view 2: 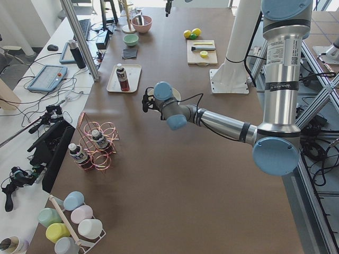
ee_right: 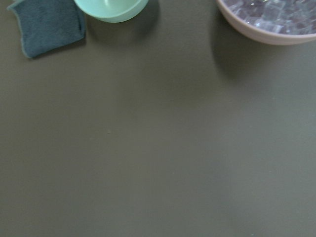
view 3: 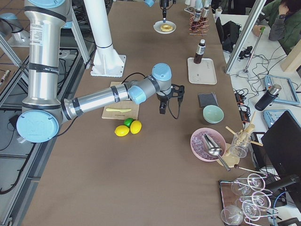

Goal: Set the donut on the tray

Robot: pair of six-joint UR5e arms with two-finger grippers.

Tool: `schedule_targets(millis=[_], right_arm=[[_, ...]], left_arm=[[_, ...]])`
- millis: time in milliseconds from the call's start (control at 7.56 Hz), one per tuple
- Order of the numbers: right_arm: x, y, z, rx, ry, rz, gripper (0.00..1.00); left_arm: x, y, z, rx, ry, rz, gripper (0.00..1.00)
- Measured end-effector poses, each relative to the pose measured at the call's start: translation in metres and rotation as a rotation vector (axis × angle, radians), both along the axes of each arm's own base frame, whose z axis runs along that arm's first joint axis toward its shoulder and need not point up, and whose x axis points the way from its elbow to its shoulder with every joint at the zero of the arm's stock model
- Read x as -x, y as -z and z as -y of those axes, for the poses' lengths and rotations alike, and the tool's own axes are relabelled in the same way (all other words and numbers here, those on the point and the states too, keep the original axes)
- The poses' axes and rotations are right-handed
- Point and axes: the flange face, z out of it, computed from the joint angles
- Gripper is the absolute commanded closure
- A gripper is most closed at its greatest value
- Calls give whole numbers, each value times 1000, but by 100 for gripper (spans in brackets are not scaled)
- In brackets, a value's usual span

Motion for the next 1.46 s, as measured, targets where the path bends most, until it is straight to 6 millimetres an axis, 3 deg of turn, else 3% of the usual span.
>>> schedule_targets(millis=[132, 265, 397, 662, 794, 926, 1456], right_arm=[[25, 30, -4, 28, -8, 35, 0], [53, 65, -7, 54, -11, 75, 0], [83, 94, -9, 75, -11, 104, 0], [137, 127, -21, 84, 23, 125, 2], [158, 133, -30, 80, 52, 125, 5], [175, 137, -38, 71, 68, 119, 13], [214, 168, -68, 99, 55, 143, 39]], left_arm=[[-39, 58, 9, 10, -13, 31, 100], [-91, 124, 16, 25, -10, 72, 100], [-143, 181, 11, 39, -5, 102, 100], [-232, 261, -15, 67, 18, 107, 100], [-261, 289, -25, 78, 32, 97, 100], [-278, 310, -31, 92, 43, 83, 100], [-314, 348, -54, 104, 78, 59, 100]])
